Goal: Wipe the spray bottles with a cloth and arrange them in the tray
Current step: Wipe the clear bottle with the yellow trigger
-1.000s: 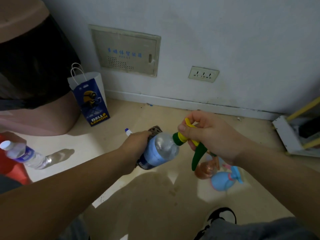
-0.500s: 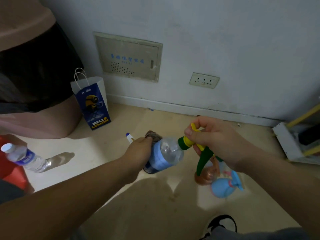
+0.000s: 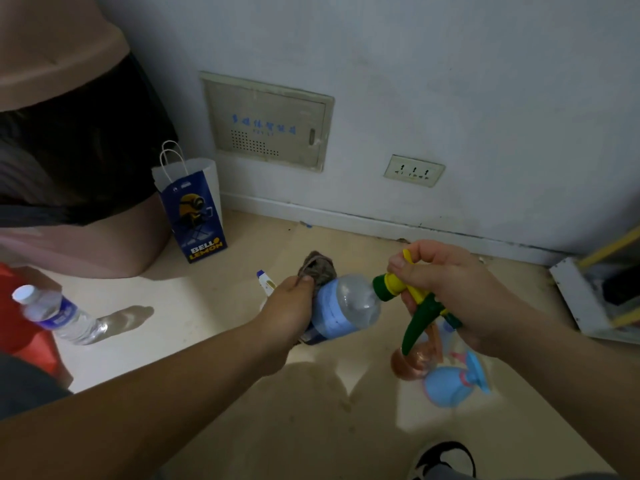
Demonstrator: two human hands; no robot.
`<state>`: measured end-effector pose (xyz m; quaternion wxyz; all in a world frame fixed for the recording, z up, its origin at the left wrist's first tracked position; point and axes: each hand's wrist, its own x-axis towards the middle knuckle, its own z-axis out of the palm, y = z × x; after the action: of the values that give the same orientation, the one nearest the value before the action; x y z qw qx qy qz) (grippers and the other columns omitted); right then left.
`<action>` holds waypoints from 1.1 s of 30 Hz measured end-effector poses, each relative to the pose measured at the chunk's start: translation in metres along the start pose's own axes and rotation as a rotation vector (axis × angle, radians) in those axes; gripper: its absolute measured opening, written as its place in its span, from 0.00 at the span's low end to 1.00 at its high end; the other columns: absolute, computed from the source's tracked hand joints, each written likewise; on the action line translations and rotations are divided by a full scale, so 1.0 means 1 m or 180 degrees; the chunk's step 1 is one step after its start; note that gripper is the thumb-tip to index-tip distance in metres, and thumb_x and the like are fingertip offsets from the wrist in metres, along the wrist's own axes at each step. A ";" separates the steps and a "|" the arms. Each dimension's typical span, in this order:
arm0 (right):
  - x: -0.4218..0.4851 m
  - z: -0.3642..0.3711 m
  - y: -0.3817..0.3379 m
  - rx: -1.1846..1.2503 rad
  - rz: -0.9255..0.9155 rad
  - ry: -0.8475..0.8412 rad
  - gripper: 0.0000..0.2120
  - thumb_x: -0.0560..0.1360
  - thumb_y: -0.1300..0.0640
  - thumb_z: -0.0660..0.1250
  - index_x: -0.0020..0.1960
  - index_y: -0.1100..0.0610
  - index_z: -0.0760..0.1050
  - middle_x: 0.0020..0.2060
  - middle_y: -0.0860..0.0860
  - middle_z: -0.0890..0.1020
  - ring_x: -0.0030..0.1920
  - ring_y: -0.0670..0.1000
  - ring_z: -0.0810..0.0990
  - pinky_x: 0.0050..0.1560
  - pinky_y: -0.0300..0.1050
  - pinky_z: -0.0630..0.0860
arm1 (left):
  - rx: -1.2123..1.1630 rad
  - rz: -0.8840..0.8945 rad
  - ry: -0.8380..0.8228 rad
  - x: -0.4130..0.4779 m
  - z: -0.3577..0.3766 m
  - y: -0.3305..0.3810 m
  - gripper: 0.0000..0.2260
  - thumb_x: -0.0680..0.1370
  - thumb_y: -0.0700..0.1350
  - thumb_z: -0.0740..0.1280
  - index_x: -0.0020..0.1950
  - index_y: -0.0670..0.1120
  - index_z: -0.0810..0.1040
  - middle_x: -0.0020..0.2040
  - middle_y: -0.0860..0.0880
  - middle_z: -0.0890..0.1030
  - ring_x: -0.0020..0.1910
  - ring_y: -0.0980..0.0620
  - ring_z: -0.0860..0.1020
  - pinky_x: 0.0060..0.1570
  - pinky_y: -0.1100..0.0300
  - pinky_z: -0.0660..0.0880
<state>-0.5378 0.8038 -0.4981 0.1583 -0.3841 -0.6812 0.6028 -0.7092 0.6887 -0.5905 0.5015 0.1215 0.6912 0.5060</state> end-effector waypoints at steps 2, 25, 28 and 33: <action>0.000 0.002 0.000 0.0167 0.0085 0.0045 0.15 0.78 0.53 0.71 0.45 0.67 0.76 0.36 0.63 0.75 0.34 0.59 0.72 0.42 0.58 0.71 | 0.0676 0.0712 0.0322 -0.007 0.009 0.002 0.16 0.87 0.52 0.52 0.60 0.50 0.78 0.56 0.47 0.82 0.55 0.46 0.80 0.52 0.51 0.78; 0.018 0.011 0.010 0.0565 0.1148 0.0550 0.19 0.80 0.45 0.68 0.60 0.60 0.77 0.47 0.61 0.83 0.37 0.58 0.83 0.33 0.49 0.80 | 0.2433 0.2151 -0.0356 -0.052 0.024 0.045 0.06 0.79 0.51 0.66 0.48 0.48 0.75 0.44 0.52 0.76 0.41 0.55 0.75 0.38 0.58 0.70; 0.019 0.014 0.013 0.0707 0.1235 0.0484 0.20 0.80 0.45 0.68 0.63 0.60 0.77 0.58 0.66 0.82 0.44 0.61 0.84 0.38 0.53 0.83 | 0.2834 0.2229 -0.0507 -0.061 0.026 0.038 0.13 0.75 0.57 0.70 0.50 0.53 0.70 0.46 0.56 0.72 0.41 0.57 0.72 0.36 0.64 0.65; 0.015 0.014 0.006 0.1162 0.1411 0.0029 0.19 0.82 0.46 0.64 0.61 0.62 0.77 0.47 0.65 0.83 0.42 0.59 0.84 0.41 0.51 0.85 | 0.3467 0.2619 -0.0141 -0.042 0.019 0.038 0.17 0.75 0.58 0.72 0.54 0.53 0.69 0.48 0.56 0.74 0.45 0.53 0.75 0.41 0.57 0.71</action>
<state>-0.5551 0.8043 -0.5101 0.0922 -0.4915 -0.4601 0.7336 -0.6872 0.6884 -0.5348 0.1496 0.6198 0.7344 0.2329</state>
